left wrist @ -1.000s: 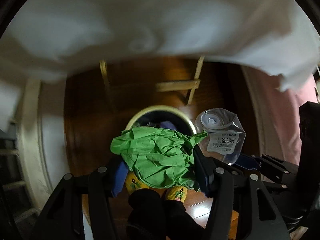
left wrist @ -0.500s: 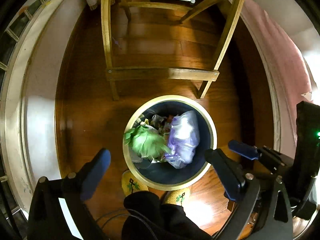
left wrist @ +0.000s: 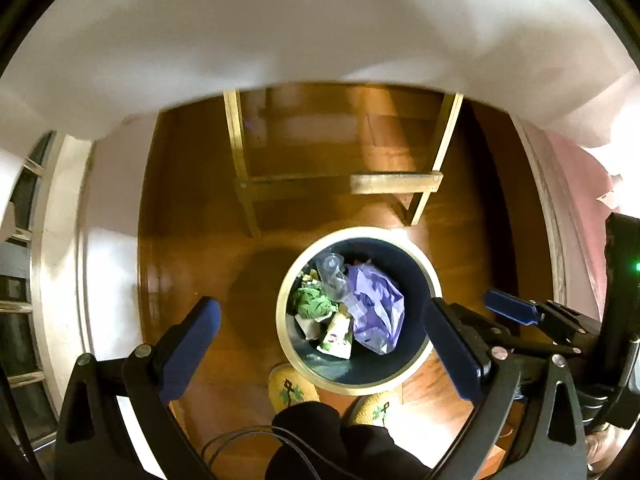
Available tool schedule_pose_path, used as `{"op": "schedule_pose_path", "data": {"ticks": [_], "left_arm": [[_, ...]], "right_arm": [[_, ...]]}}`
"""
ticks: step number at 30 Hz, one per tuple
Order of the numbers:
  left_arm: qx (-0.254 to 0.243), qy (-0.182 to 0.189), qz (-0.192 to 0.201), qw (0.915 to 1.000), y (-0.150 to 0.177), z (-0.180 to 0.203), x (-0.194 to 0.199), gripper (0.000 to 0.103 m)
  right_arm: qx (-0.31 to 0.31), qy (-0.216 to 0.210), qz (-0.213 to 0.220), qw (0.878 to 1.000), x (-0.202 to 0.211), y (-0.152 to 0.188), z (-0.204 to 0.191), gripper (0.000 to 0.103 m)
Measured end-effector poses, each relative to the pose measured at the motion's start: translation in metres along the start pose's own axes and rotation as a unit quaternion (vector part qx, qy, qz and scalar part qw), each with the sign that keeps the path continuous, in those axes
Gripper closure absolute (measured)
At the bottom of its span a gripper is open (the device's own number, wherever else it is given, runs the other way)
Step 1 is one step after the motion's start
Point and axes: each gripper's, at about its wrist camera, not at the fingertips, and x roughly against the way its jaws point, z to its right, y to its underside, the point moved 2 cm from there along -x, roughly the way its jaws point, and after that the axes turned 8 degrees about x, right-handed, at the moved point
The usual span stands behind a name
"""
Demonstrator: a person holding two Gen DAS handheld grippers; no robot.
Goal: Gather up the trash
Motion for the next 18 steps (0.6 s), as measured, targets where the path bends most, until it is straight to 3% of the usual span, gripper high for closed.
{"op": "schedule_pose_path", "data": {"ticks": [9,18], "left_arm": [[0.004,0.0,0.028,0.9996,0.007,0.015,0.057,0.003],[-0.006,0.0,0.077,0.997,-0.007,0.042,0.173,0.003]], "right_arm": [[-0.009,0.006,0.026,1.0,0.057,0.002,-0.012,0.041],[-0.011,0.009,0.052,0.999,0.163,-0.002,-0.03,0.041]]}}
